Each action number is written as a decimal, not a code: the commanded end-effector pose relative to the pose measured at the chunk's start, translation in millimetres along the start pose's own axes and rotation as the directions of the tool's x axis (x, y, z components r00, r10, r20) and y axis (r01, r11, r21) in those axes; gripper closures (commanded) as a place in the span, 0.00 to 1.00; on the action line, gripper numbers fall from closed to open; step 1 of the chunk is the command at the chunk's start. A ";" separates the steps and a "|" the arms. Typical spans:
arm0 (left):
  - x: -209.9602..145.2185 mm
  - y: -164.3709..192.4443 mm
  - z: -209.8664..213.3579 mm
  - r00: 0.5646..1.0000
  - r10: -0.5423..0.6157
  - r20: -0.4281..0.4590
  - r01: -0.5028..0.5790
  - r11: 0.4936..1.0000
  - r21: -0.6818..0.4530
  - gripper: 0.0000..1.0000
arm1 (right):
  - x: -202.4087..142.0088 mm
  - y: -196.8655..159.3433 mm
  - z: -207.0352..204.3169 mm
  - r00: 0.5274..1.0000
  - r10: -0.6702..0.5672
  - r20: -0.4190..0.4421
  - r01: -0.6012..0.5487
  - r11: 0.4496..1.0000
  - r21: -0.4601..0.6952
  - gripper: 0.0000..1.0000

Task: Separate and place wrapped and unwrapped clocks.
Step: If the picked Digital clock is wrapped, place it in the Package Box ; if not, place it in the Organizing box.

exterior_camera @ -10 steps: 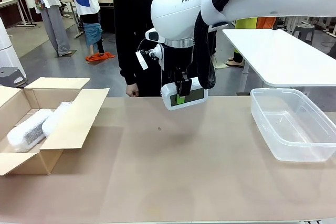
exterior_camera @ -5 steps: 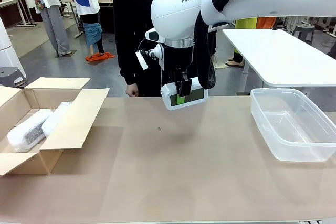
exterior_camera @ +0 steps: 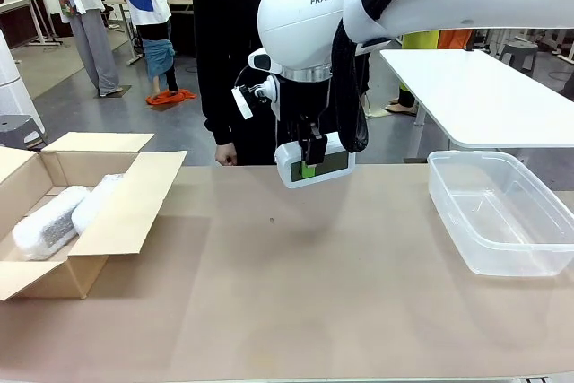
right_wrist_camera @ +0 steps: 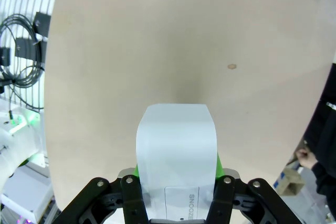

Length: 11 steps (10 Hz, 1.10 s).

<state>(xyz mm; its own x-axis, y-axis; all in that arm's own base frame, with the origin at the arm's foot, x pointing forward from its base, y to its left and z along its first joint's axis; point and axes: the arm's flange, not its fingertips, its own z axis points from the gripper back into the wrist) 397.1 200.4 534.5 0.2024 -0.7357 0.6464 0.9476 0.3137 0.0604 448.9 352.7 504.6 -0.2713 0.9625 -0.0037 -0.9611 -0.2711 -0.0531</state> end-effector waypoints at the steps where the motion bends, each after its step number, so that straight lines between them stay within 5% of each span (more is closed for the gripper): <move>1: -0.2 0.7 0.6 1.000 -0.008 0.014 0.008 1.000 0.003 0.00 | -1.6 -9.0 -1.9 0.979 -0.199 0.036 0.201 0.978 -0.059 0.50; 4: -0.2 0.7 0.6 1.000 -0.008 0.014 0.008 1.000 0.003 0.00 | -26.2 -29.9 -8.2 0.743 -0.668 0.043 0.669 0.741 -0.058 0.50; 7: -0.2 0.7 0.6 1.000 -0.008 0.014 0.008 1.000 0.003 0.00 | -75.3 -54.6 -0.8 0.524 -0.852 0.008 0.852 0.524 -0.024 0.50; 9: -0.2 0.7 0.6 1.000 -0.008 0.014 0.008 1.000 0.003 0.00 | -121.0 -76.6 9.2 0.310 -0.951 0.006 0.951 0.310 -0.008 0.50; 11: -0.2 0.7 0.6 1.000 -0.008 0.014 0.008 1.000 0.003 0.00 | -168.3 -92.8 9.1 0.179 -0.984 -0.020 0.984 0.179 0.015 0.50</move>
<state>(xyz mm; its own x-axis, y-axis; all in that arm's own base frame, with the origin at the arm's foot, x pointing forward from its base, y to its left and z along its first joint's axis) 396.9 201.0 534.3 0.2039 -0.7353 0.6463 0.9472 0.3149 0.0595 569.6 213.0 516.7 0.8651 0.4990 0.0512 -0.4987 0.8666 -0.0189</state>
